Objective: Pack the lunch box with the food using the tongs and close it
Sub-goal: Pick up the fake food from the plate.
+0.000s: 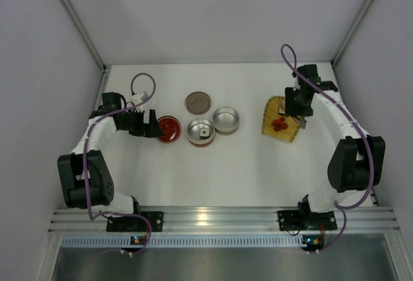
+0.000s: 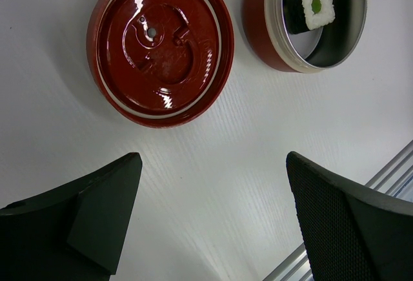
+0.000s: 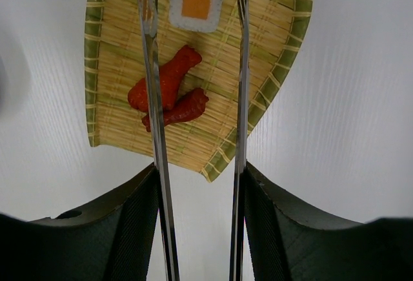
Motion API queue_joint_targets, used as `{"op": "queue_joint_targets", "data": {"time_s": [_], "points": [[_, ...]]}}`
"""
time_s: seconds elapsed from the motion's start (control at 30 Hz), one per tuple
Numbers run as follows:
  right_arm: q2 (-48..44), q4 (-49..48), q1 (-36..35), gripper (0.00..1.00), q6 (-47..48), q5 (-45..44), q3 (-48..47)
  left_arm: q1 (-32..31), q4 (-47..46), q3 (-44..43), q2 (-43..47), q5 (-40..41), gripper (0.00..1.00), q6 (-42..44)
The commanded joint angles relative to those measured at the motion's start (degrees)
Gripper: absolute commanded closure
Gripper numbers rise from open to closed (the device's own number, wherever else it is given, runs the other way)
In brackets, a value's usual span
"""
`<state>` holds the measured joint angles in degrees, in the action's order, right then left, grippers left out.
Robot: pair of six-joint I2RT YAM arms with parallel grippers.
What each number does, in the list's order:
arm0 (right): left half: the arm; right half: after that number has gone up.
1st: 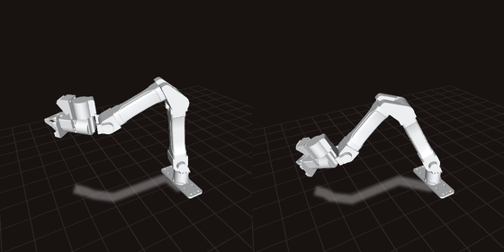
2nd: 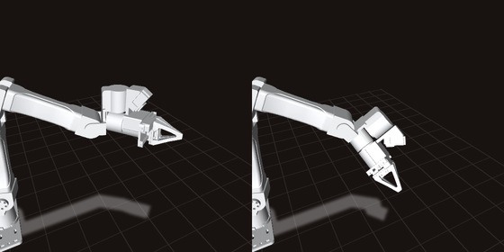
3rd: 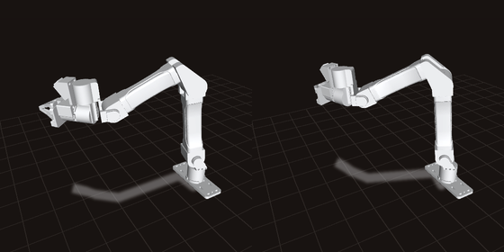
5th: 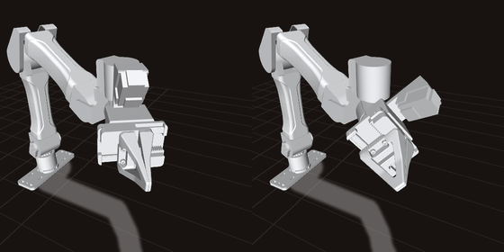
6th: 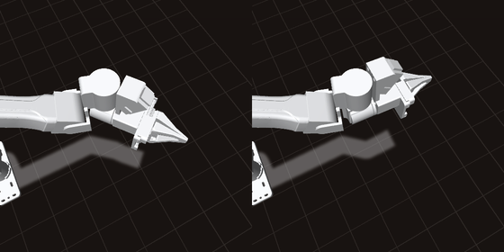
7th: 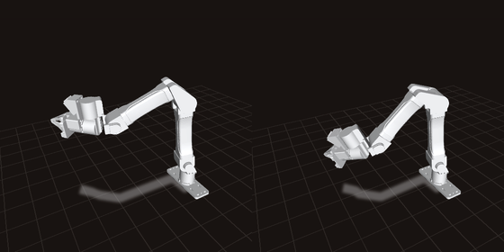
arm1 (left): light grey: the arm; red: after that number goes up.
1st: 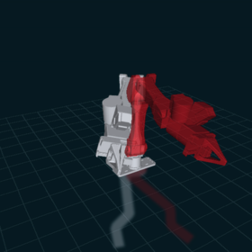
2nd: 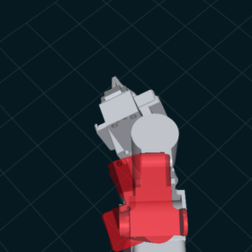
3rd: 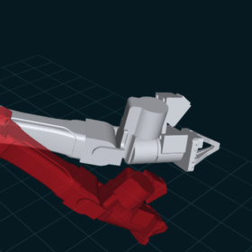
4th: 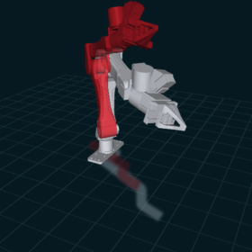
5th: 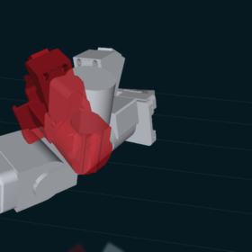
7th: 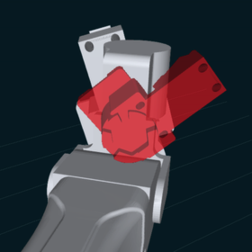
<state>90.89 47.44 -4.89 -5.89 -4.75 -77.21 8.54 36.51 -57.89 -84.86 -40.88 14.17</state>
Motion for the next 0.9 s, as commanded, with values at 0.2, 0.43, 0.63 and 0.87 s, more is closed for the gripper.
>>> {"op": "queue_joint_targets", "data": {"time_s": [0.2,0.43,0.63,0.87], "points": [[1.1,-3.7,1.5,0.50,-1.0,1.8,1.6,0.2,-1.4,0.3,1.1,-0.5,0.02,1.3],[-0.3,-3.9,1.5,0.51,-1.0,2.7,3.6,0.2,-1.4,0.3,1.2,-0.7,0.02,1.2],[-1.4,-4.1,1.6,0.51,-1.0,3.3,5.3,0.2,-1.4,0.1,1.1,-0.8,0.02,1.0],[-1.7,-4.1,1.8,0.52,-1.0,3.7,5.2,0.2,-1.3,0.1,1.4,-0.7,0.02,1.0]]}}
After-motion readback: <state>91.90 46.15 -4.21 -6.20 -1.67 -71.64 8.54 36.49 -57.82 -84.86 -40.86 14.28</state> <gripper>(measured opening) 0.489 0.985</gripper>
